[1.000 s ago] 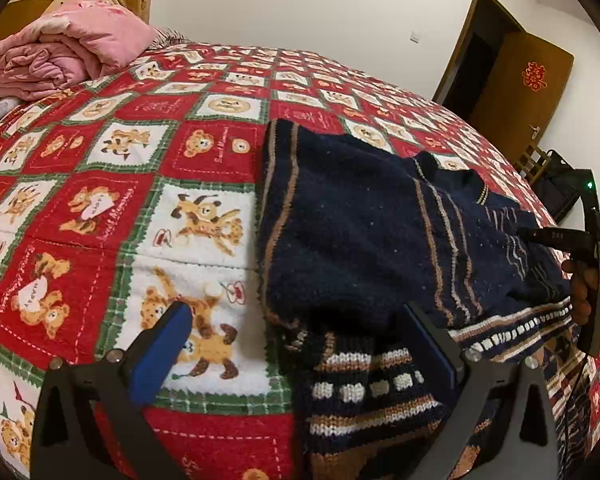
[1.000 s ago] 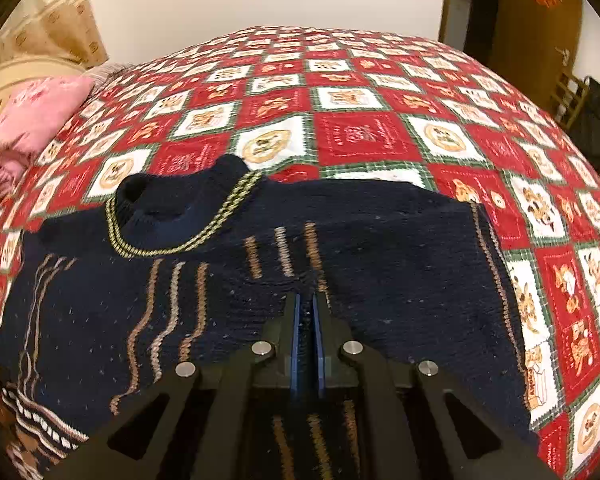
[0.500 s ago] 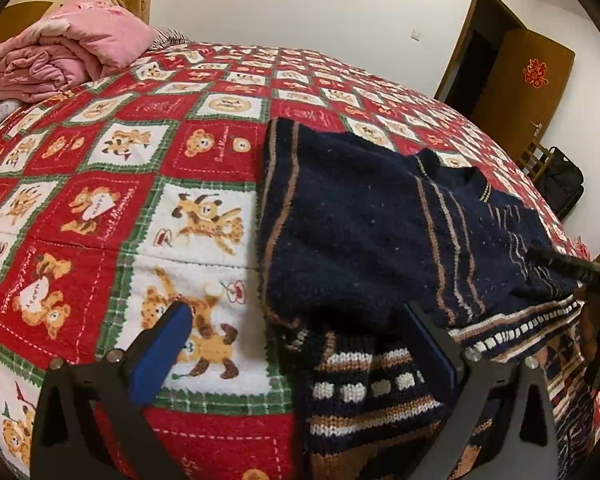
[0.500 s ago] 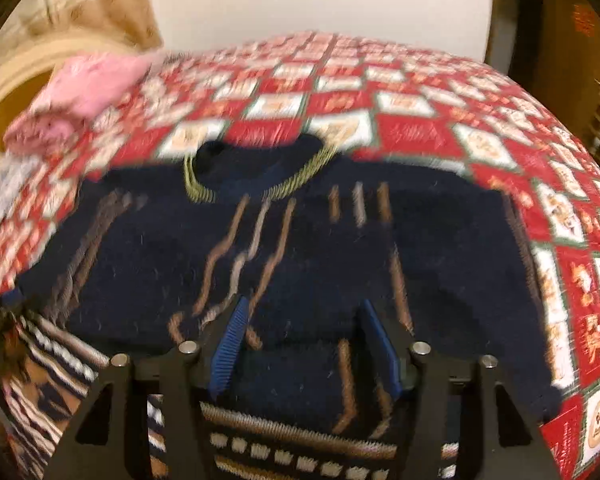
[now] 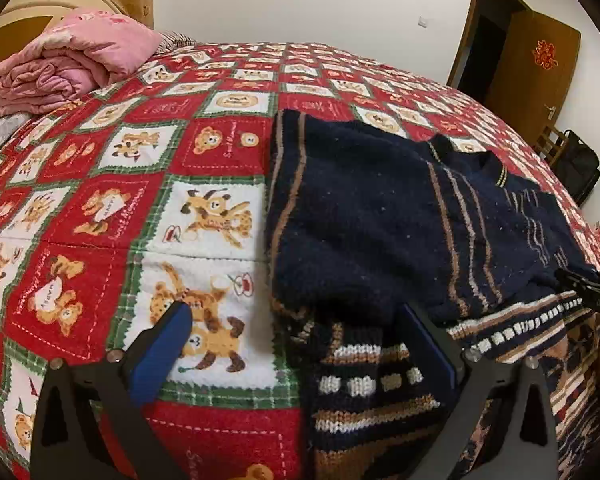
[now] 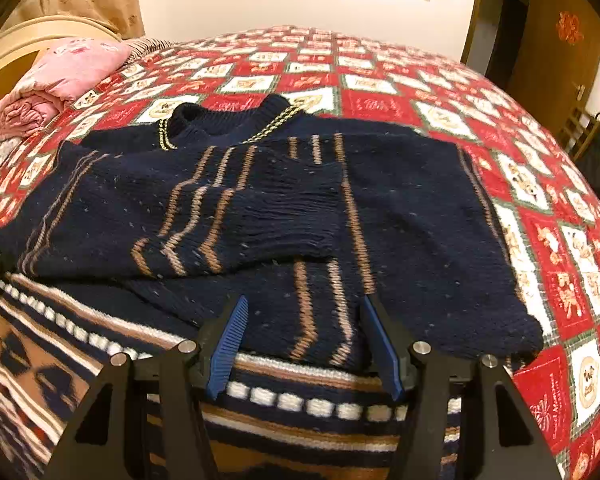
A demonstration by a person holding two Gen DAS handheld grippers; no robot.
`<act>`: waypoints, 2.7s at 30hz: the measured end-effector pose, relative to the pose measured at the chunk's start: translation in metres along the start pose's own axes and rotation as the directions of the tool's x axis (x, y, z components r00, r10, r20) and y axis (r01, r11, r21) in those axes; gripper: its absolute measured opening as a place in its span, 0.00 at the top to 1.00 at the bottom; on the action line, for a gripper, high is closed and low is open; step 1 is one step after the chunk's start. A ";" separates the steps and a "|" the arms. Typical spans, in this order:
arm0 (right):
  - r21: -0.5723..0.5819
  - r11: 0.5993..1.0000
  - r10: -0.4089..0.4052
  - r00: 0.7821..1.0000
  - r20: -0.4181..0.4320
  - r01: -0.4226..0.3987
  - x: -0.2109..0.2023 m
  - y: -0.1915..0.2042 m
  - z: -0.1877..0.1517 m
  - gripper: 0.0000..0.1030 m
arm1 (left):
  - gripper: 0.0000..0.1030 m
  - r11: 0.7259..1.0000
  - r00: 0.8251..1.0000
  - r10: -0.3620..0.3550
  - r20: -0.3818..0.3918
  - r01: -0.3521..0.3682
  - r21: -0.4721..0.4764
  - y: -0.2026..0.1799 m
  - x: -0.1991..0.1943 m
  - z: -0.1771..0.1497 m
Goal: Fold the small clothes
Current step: 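Open the right tool and lift it off the sweater, then move both tools down to the sweater's patterned hem band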
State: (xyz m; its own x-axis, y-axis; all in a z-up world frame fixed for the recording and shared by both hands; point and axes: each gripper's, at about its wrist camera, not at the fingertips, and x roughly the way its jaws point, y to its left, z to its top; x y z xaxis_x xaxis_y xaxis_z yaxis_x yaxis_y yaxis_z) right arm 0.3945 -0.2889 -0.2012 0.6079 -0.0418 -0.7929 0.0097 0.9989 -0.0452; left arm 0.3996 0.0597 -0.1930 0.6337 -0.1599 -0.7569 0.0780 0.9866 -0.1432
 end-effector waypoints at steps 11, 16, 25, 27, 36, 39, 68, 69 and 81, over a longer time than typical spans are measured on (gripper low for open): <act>0.025 0.998 -0.050 0.998 -0.050 0.051 -0.012 -0.005 -0.005 0.38 | 0.00 0.995 0.996 0.079 -0.042 -0.076 0.066 -0.012 0.000 -0.006; -0.038 0.993 -0.109 0.993 -0.042 0.108 -0.025 -0.006 -0.023 0.38 | 0.00 0.991 0.993 0.111 -0.044 -0.108 0.076 -0.014 -0.002 -0.008; 0.181 0.973 0.151 0.988 -0.023 -0.144 -0.028 -0.029 -0.015 0.41 | 0.00 0.990 0.991 0.129 -0.045 -0.125 0.069 -0.014 -0.007 -0.014; 0.216 0.959 0.188 0.982 -0.005 -0.182 -0.024 -0.029 -0.005 0.42 | 0.00 0.994 0.994 0.100 -0.044 -0.098 0.046 -0.009 -0.008 -0.015; 0.447 0.856 0.275 0.961 0.027 -0.258 0.022 -0.043 0.028 0.46 | 0.00 0.996 0.996 0.085 -0.037 -0.084 0.037 -0.005 -0.009 -0.016; 0.374 0.916 0.164 0.986 -0.023 -0.144 0.026 -0.030 0.037 0.81 | 0.00 0.996 0.996 0.082 -0.036 -0.080 0.035 -0.005 -0.009 -0.016; -0.150 0.987 0.029 0.990 -0.139 -0.050 -0.079 -0.011 -0.088 0.55 | 0.00 0.994 0.991 0.099 -0.092 -0.095 0.050 -0.005 -0.063 -0.074; -0.139 0.989 0.039 0.989 -0.142 -0.059 -0.087 -0.015 -0.098 0.55 | 0.00 0.995 0.992 0.092 -0.086 -0.087 0.050 -0.006 -0.070 -0.081; -0.100 0.995 0.013 0.995 -0.098 -0.023 -0.148 -0.022 -0.179 0.51 | 0.00 0.992 0.992 0.123 -0.004 -0.122 0.042 -0.021 -0.135 -0.162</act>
State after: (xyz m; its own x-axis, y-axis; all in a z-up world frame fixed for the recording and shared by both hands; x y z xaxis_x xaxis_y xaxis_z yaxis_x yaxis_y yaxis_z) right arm 0.1623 -0.3086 -0.1918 0.5273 -0.0309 -0.8491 -0.0838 0.9926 -0.0881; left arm 0.1875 0.0551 -0.1913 0.6357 -0.0378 -0.7710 0.0324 0.9992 -0.0222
